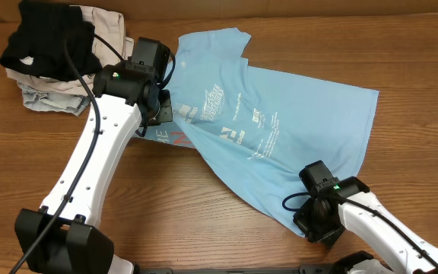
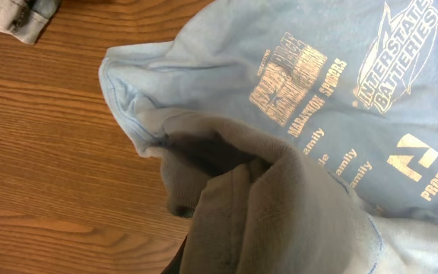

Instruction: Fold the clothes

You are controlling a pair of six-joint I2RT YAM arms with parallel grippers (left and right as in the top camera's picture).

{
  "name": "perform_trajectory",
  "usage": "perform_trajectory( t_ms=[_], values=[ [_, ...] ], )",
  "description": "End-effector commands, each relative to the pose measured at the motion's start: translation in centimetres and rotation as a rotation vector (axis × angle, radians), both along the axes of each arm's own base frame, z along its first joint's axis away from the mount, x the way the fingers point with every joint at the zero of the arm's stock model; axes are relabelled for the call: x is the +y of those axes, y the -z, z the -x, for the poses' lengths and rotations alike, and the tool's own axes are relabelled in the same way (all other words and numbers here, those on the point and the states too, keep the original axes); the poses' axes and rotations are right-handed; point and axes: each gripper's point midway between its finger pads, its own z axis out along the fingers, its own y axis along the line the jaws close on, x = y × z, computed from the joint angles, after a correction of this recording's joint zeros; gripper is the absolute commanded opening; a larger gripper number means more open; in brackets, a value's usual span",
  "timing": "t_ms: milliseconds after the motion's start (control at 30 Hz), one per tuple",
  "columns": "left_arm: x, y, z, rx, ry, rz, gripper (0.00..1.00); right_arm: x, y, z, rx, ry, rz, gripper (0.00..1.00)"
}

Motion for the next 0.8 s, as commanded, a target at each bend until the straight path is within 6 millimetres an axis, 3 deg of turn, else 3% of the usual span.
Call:
perform_trajectory(
  t_ms=[0, 100, 267, 400, 567, 667, 767],
  values=[
    [0.4, -1.0, -0.6, -0.038, 0.002, -0.015, 0.04, 0.4, 0.0, 0.1, 0.003, -0.005, -0.019, 0.04],
    [0.4, -1.6, -0.9, -0.054, 0.009, -0.013, 0.04, 1.8, -1.5, -1.1, -0.034, -0.055, -0.103, 0.04],
    [0.1, -4.2, -1.7, -0.108, 0.029, -0.003, 0.04, 2.4, -7.7, -5.1, -0.181, -0.115, -0.158, 0.04],
    [0.1, -6.1, -1.8, -0.133, 0.052, -0.006, 0.04, -0.7, -14.8, -7.6, -0.31, -0.121, -0.047, 0.04],
    [0.2, -6.1, -1.4, -0.116, 0.055, -0.011, 0.04, -4.7, -22.2, -9.0, -0.463, -0.092, 0.071, 0.04],
    [0.3, -5.8, -0.8, -0.083, 0.085, -0.029, 0.04, -5.8, -24.4, -8.8, -0.514, -0.085, 0.089, 0.04],
    [0.6, -5.5, 0.0, -0.044, 0.113, -0.05, 0.04, -6.7, -24.6, -7.8, -0.502, -0.064, 0.102, 0.04]
  ],
)
